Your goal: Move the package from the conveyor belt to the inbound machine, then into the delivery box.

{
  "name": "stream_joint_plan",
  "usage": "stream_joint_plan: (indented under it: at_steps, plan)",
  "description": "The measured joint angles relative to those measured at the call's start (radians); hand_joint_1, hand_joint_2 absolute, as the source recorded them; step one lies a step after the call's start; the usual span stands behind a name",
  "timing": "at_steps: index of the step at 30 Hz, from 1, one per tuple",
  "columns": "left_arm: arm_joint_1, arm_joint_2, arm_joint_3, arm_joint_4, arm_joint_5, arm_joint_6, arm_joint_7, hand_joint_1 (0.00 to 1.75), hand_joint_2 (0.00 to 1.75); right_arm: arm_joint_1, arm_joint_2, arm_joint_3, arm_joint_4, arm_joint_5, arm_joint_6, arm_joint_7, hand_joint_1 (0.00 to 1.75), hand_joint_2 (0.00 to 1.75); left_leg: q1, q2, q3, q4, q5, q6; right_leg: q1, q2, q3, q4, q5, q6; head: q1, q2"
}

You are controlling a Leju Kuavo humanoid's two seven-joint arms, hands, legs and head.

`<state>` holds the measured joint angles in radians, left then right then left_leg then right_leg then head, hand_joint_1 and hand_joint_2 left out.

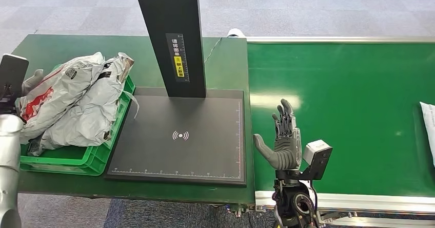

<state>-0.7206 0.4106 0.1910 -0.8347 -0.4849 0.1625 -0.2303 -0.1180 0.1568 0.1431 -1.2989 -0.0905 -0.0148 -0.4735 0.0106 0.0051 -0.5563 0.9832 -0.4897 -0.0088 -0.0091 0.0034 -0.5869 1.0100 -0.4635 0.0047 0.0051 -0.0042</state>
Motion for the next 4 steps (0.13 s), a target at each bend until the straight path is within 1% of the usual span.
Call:
stream_joint_plan:
  at_steps: [1, 3, 4]
  plan:
    - [0.018, -0.003, 0.003, -0.023, 0.037, 0.004, -0.018, 0.0, 1.75, 0.0, 0.0, 0.0, 0.0, 0.001, 0.0, -0.001, 0.0, 1.75, 0.0, 0.001, 0.0, 0.0, 0.0, 0.0, 0.0, 0.001, 0.0, 0.0, 0.0, 0.0, 0.0, 0.0]
    - [0.087, -0.015, 0.017, -0.113, 0.147, -0.008, -0.057, 0.0, 1.75, 0.001, 0.0, -0.001, 0.002, 0.001, -0.002, -0.006, 0.0, 1.75, 0.0, 0.002, 0.0, 0.0, -0.001, -0.001, 0.0, 0.003, 0.0, 0.0, 0.0, 0.0, 0.0, 0.0]
    - [0.109, -0.019, 0.021, -0.14, 0.179, -0.014, -0.066, 0.0, 1.75, 0.001, 0.0, -0.001, 0.003, 0.001, -0.002, -0.008, 0.0, 1.75, -0.001, 0.003, 0.001, 0.0, -0.001, -0.001, -0.001, 0.004, 0.0, 0.0, 0.0, 0.0, 0.0, 0.0]
